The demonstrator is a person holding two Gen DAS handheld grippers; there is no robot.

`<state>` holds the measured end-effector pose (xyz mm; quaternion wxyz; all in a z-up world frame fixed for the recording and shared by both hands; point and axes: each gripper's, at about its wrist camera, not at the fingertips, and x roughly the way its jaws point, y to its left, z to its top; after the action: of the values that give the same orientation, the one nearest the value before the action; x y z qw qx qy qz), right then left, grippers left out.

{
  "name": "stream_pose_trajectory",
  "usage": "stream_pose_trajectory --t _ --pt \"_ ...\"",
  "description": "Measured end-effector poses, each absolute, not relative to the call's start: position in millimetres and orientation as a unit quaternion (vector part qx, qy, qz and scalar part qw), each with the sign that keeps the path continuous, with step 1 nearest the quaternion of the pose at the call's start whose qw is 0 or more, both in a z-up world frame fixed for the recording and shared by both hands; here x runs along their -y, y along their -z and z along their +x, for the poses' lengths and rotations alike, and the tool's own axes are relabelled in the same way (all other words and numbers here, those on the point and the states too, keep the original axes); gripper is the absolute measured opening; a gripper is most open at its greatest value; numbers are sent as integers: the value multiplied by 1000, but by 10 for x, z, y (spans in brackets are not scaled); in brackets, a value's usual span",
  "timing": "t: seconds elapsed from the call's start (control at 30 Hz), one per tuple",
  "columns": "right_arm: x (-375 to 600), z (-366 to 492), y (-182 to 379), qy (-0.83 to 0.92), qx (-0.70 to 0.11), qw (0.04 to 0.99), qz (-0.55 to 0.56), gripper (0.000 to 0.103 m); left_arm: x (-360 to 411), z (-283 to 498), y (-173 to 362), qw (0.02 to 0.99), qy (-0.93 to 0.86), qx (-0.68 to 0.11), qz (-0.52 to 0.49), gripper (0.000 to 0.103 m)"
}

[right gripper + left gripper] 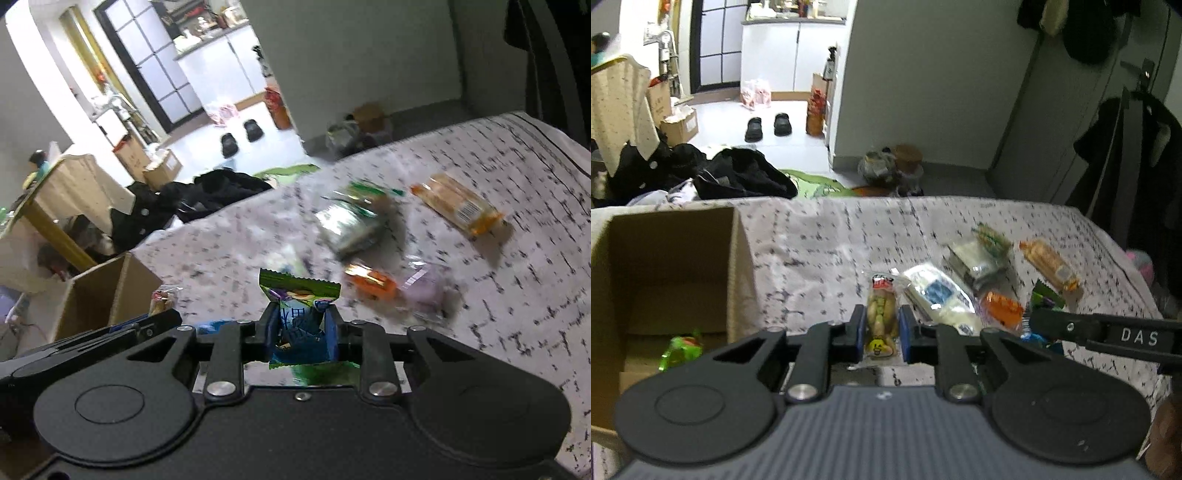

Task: Organize snacks
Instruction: 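Carry both snacks over the cardboard box and release them inside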

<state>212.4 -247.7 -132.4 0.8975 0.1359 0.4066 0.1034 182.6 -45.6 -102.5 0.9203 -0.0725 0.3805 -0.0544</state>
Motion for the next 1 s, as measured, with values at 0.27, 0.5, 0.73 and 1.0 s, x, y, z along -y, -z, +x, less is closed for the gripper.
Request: stream_pose_trajectory --t 0.27,0.5,0.73,1.0 --pt "2138 2099 1132 -159 -370 908 117 26 205 1707 724 933 31 -347 -90 17" --pt "1793 2134 997 -203 -355 906 106 26 -72 1613 594 938 5 -329 -104 17" --pt "1467 2117 906 -240 -349 902 89 26 -434 1564 554 938 -29 -324 -119 17" --pt "1167 2090 925 -270 -346 896 68 26 -835 1496 576 934 -71 -322 -137 17"
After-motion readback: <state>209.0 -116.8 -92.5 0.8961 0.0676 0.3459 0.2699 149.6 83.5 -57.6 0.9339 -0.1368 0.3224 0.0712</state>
